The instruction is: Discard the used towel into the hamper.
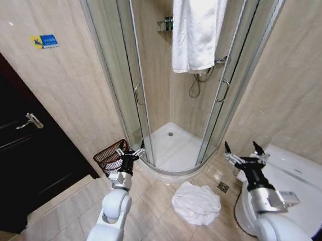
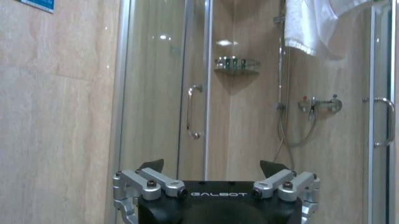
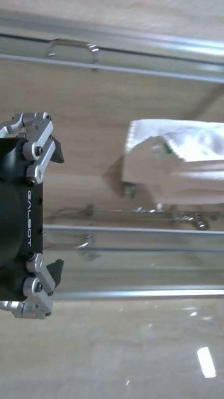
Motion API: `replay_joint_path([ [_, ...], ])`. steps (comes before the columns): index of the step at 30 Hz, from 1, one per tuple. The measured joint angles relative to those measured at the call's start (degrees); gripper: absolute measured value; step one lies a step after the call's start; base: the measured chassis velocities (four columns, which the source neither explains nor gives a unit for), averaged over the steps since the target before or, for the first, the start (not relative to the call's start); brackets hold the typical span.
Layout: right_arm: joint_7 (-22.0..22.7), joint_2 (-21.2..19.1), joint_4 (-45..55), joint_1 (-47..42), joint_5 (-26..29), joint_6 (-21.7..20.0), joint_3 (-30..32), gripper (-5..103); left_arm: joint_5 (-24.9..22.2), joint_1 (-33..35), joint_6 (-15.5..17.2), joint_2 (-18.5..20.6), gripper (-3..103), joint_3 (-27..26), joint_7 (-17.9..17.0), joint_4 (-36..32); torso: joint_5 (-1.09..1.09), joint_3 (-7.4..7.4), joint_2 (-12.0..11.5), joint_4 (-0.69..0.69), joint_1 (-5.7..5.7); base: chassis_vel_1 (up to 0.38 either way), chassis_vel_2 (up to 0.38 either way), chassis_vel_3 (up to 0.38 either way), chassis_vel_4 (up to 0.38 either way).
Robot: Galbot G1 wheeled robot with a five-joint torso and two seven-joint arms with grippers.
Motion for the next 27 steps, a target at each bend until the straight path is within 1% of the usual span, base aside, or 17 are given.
replay_joint_path([
  [1,0.23,-2.21,-1.7,4.14,2.45,-0.99,-0.68,100,0.59,0.58,-0.53,-0.26,100,0.01,-0.15,0.54,0.0,-0.01,-0.03,-0.01,0.0,0.0,0.0,0.0,0.0],
  [3,0.56,-3.21,-2.93,6.35,3.46,-0.97,-1.11,100,0.87,0.8,-0.72,-0.37,100,0.02,-0.26,0.83,0.01,-0.03,-0.06,0.0,-0.02,0.0,0.0,0.0,0.0],
  [6,1.4,-8.1,-9.26,16.07,7.59,0.41,-3.75,100,2.92,1.97,-1.73,-0.74,100,-0.31,-1.12,2.23,0.02,-0.1,-0.22,-0.01,-0.07,0.0,0.0,0.0,0.0],
  [7,1.4,-8.1,-9.26,16.07,7.59,0.41,-3.75,100,2.92,1.97,-1.73,-0.74,100,-0.31,-1.12,2.23,0.02,-0.1,-0.22,-0.01,-0.07,0.0,0.0,0.0,0.0],
  [9,1.95,-11.66,-13.08,23.01,10.24,0.8,-6.56,100,4.39,2.71,-2.08,-0.78,100,-0.67,-1.38,2.82,0.02,-0.16,-0.32,0.0,-0.12,0.0,0.0,0.0,0.0],
  [11,2.19,-12.42,-13.79,24.49,10.65,0.85,-7.22,100,4.5,2.8,-2.08,-0.75,100,-0.71,-1.41,2.88,0.01,-0.17,-0.35,0.01,-0.13,0.0,0.0,0.0,0.0],
  [12,3.41,-14.78,-16.29,29.38,11.33,1.14,-9.92,100,4.91,3.12,-1.89,-0.47,100,-0.76,-1.68,3.14,0.01,-0.21,-0.41,0.0,-0.16,0.0,0.0,0.0,0.0],
  [14,4.97,-17.31,-19.96,36.9,11.39,1.58,-13.4,100,5.74,3.56,-1.76,-0.02,100,-0.8,-2.03,3.61,0.01,-0.25,-0.5,0.0,-0.21,0.0,0.0,0.0,0.0],
  [15,4.97,-17.31,-19.96,36.9,11.39,1.58,-13.4,100,5.74,3.56,-1.76,-0.02,100,-0.8,-2.03,3.61,0.01,-0.25,-0.5,0.0,-0.21,0.0,0.0,0.0,0.0],
  [16,5.5,-18.04,-21.26,40.62,11.24,1.5,-14.6,100,6.0,3.87,-1.76,0.1,100,-0.82,-2.14,3.73,0.02,-0.27,-0.54,0.0,-0.22,0.0,0.0,0.0,0.0],
  [18,6.81,-19.31,-22.44,46.03,11.24,0.32,-16.59,100,6.06,4.26,-1.76,0.23,100,-0.83,-2.19,3.75,-0.02,-0.31,-0.58,0.01,-0.24,0.0,0.0,0.0,0.0],
  [20,9.2,-21.33,-23.22,52.5,12.56,-2.81,-19.73,100,6.07,4.5,-1.76,0.57,100,-0.74,-2.19,3.83,0.0,-0.34,-0.65,0.01,-0.27,0.0,0.0,0.0,0.0],
  [21,9.2,-21.33,-23.22,52.5,12.56,-2.81,-19.73,100,6.07,4.5,-1.76,0.57,100,-0.74,-2.19,3.83,0.0,-0.34,-0.65,0.01,-0.27,0.0,0.0,0.0,0.0],
  [23,11.19,-22.87,-23.46,56.59,14.78,-4.76,-22.7,100,6.11,4.52,-1.76,0.71,100,-0.58,-2.19,4.06,0.01,-0.36,-0.68,-0.01,-0.3,0.0,0.0,0.0,0.0],
  [25,13.33,-25.04,-23.98,63.24,17.91,-7.2,-26.59,100,6.63,4.51,-1.78,0.74,100,0.02,-2.08,4.7,-0.01,-0.39,-0.73,0.0,-0.32,0.0,0.0,0.0,0.0],
  [26,13.33,-25.04,-23.98,63.24,17.91,-7.2,-26.59,100,6.63,4.51,-1.78,0.74,100,0.02,-2.08,4.7,-0.01,-0.39,-0.73,0.0,-0.32,0.0,0.0,0.0,0.0],
  [27,13.57,-25.95,-24.54,66.12,18.62,-7.69,-28.06,100,6.87,4.52,-1.8,0.58,100,0.28,-2.02,4.93,-0.01,-0.4,-0.74,0.0,-0.33,0.0,0.0,0.0,0.0],
])
